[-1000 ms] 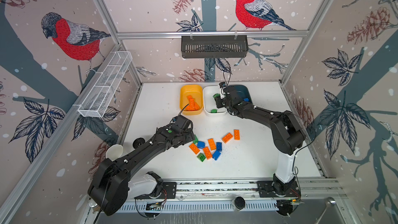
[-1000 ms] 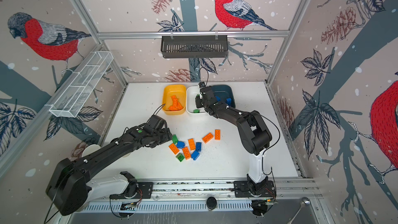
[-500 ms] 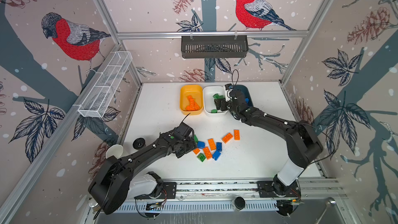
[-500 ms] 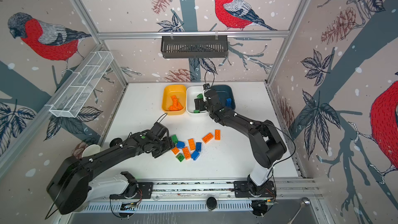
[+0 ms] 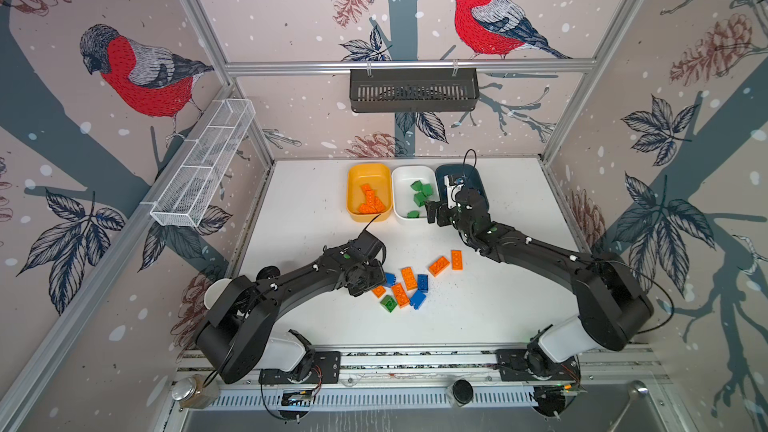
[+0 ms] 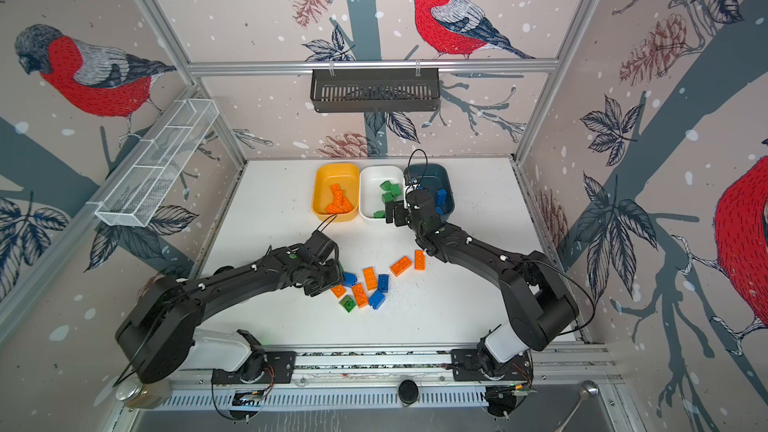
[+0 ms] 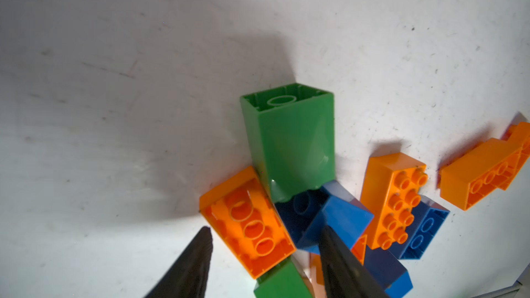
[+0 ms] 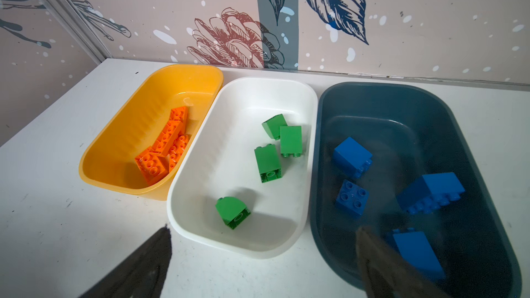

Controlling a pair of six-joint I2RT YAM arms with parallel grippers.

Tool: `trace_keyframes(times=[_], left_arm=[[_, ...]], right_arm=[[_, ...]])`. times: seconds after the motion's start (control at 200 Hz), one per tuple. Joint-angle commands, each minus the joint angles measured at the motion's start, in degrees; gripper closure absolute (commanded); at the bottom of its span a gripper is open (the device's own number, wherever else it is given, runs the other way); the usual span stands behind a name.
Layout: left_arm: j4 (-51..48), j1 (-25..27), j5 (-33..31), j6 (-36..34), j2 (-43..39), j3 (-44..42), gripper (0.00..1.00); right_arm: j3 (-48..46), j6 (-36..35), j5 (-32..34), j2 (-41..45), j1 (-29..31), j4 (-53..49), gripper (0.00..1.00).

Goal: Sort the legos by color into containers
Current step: 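Lower the left gripper onto an orange brick beside a green brick and close it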

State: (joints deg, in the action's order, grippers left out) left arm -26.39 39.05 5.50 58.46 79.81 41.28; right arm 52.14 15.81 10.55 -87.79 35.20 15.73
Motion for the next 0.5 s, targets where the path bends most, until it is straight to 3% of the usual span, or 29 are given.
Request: trace_keyframes(times=[0.0,0.115,0.245,0.495], left_arm=[[-4.9,0.5,-3.6,-0.2,0.4,0.3,0.44],[-7.8,0.5,-8.5,1.5,-3.9,0.6,0.43],[-7.2,0.5,-8.7,2.3,-8.0,-0.9,0.41],[-3.8,0.5,-5.4,0.6,-3.1,-0.9,0.41]], right_arm=[[-0.1,0.0,1.8,0.4,0.0,2.1,0.00],[0.2,0.0,1.6,0.3,0.1,1.6,0.00],[0.3,0.1,1.3,0.1,0.1,1.6,0.01],[1.0,0.2,1.1,-0.3,0.5,0.8,0.01]])
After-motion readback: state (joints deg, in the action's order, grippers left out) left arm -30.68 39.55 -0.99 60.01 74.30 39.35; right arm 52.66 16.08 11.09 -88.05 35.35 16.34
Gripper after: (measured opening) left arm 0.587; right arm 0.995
